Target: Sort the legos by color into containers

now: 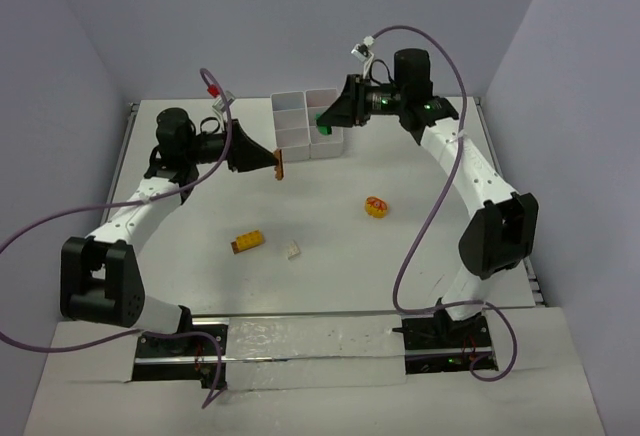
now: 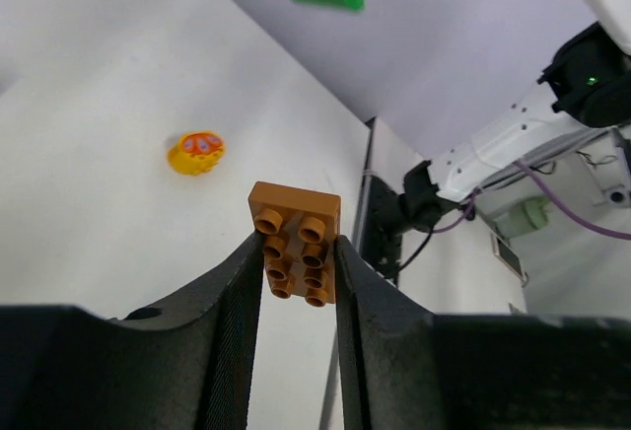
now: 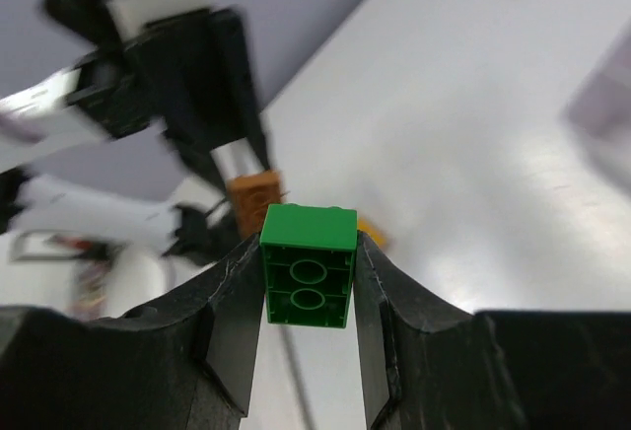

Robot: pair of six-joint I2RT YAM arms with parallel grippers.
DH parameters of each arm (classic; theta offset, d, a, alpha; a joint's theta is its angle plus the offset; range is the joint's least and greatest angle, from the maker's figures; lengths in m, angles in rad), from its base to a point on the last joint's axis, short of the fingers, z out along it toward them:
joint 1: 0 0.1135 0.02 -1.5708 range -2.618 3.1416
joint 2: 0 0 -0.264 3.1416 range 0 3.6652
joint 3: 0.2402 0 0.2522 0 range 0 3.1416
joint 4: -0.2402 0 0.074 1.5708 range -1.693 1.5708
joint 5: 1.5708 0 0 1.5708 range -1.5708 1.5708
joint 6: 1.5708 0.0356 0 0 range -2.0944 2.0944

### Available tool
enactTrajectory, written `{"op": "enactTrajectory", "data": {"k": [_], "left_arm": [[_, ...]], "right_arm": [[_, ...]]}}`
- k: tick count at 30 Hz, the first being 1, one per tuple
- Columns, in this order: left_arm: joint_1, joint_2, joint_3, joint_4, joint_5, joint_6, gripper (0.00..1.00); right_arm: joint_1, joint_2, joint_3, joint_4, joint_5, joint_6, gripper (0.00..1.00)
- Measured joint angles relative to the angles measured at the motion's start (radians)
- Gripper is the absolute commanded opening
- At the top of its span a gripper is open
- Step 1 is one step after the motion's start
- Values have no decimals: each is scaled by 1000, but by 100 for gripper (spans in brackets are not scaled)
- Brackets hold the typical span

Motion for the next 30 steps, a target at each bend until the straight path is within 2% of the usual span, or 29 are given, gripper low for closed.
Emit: {"op": "enactTrajectory", "data": {"k": [3,6,10,15,22,30], "left_arm": [[26,-2,27,-116,-38,95,0],[56,-3,65,-211,-103,165,0],[78,-7,117,-312,-205,232,0],[80,-23,163,-406,-295,294,0],[81,-32,169,-448,-338,320,0],[82,-32,169,-460,-343,324,0]], "right_arm": [[18,63,137,-104,201,-111,0],[47,130,218,-147,422,-209,0],[85,296,337,-167,732,-326,0],[114,506,427,-181,988,-418,0],[144,598,428,-180,1189,-485,0],[156,598,430,-127,1237,-498,0]]}}
